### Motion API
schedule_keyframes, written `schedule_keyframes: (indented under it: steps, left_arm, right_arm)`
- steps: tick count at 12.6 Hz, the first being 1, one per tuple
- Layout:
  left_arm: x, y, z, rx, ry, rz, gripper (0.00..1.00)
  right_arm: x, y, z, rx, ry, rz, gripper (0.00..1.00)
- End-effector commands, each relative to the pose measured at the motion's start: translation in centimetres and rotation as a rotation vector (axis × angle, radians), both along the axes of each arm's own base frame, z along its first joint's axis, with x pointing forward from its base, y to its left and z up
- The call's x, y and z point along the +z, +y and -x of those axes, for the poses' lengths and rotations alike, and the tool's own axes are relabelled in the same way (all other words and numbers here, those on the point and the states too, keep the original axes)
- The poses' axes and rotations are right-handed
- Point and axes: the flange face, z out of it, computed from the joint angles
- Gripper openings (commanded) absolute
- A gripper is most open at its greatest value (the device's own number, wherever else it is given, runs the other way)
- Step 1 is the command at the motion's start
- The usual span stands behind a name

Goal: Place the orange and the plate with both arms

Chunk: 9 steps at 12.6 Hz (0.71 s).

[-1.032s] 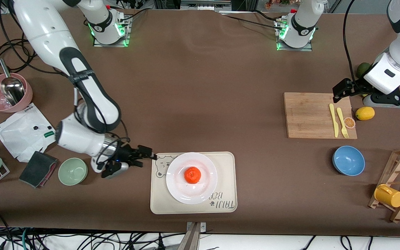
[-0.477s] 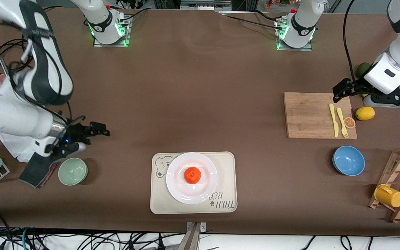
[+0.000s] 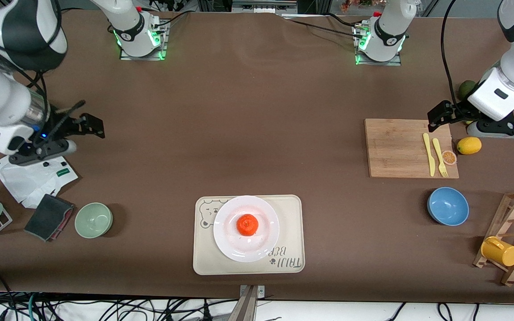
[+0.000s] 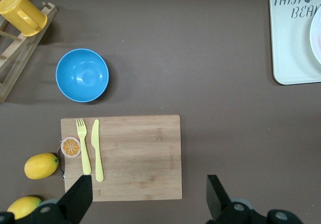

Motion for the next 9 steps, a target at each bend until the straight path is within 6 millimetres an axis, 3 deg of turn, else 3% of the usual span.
schedule_keyframes:
  steps: [1,4,9]
  left_arm:
    - [0.6,0.1,0.0,-0.005,-0.002,0.020,1.00]
    - [0.6,0.1,0.0,-0.005,-0.003,0.020,1.00]
    - [0.6,0.1,0.0,-0.005,-0.002,0.020,1.00]
  right_arm:
    - [2.3,-1.4,2.1,-0.058,0.011,0.042,1.00]
    - [4.2,-1.7,3.0,-0.091,0.018,0.052,1.00]
    - [4.4,-1.7,2.9,-0.092,0.013,0.055,1.00]
